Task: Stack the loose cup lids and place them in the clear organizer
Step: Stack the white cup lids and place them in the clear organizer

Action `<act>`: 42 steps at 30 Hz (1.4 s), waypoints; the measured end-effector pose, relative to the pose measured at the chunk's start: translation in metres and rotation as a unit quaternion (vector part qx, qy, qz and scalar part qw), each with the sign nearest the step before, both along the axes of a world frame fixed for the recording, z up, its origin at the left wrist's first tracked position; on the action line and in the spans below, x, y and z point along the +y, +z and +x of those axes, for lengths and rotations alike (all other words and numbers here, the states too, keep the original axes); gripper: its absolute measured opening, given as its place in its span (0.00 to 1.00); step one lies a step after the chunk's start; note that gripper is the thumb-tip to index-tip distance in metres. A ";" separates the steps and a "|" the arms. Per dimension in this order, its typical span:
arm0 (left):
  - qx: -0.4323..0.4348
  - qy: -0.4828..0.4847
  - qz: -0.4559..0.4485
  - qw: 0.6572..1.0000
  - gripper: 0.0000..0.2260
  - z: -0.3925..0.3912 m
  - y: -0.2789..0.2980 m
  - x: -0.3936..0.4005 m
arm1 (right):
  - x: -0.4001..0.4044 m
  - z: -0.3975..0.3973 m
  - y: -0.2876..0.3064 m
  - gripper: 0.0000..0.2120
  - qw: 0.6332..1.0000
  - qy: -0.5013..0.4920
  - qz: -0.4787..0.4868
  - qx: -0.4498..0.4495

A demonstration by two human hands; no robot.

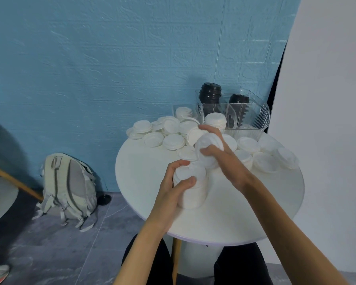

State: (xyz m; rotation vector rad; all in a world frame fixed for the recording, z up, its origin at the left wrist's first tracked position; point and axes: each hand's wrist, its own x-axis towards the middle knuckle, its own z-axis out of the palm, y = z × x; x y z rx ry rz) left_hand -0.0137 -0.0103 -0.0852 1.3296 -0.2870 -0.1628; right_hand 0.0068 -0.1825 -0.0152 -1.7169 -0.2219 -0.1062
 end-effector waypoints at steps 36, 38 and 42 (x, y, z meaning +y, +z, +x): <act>0.004 -0.006 -0.020 1.000 0.15 0.004 -0.002 -0.003 | 0.034 -0.014 -0.045 0.12 0.984 -0.073 0.150 0.070; 0.005 -0.001 -0.009 1.000 0.13 0.004 -0.002 -0.003 | 0.033 -0.013 -0.049 0.12 0.984 -0.073 0.150 0.060; -0.010 0.004 0.026 1.000 0.13 0.001 -0.001 -0.003 | 0.033 -0.013 -0.052 0.12 0.985 -0.067 0.153 0.041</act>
